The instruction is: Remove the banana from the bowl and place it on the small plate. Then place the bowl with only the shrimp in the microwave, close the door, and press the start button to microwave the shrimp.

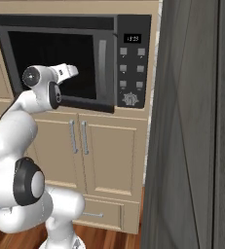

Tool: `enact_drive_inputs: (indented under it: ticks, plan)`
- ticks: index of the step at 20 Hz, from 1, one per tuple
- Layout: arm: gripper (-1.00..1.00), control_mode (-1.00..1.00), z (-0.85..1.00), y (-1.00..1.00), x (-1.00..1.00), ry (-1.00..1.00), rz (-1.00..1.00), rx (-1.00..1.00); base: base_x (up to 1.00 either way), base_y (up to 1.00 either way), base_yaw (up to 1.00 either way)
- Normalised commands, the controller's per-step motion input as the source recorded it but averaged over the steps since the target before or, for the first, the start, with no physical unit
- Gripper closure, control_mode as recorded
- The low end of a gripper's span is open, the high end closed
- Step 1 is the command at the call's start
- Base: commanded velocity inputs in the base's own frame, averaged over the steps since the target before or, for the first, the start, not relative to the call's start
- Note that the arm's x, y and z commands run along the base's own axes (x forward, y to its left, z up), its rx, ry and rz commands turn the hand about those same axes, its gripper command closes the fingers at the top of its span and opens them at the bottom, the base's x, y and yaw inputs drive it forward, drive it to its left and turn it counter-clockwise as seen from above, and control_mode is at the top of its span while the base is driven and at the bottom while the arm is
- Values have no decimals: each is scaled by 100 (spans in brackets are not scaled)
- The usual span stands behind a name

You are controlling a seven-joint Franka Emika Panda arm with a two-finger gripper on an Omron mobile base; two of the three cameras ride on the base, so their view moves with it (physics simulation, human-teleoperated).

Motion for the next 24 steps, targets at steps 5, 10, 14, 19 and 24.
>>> enact_drive_inputs:
  ticks: [5, 10, 14, 19, 24]
  plan:
    - [-100, -100, 0, -6, 44, -4, 0, 10, 0, 0, 0]
    - [-100, -100, 0, 0, 50, -2, 0, 10, 0, 0, 0]
    - [-100, -100, 0, 0, 54, 0, 0, 9, 0, 0, 0]
    - [-100, -100, 0, -1, 24, 0, 0, 8, 0, 0, 0]
    - [-100, -100, 21, -37, -72, -11, 1, 6, 0, 0, 0]
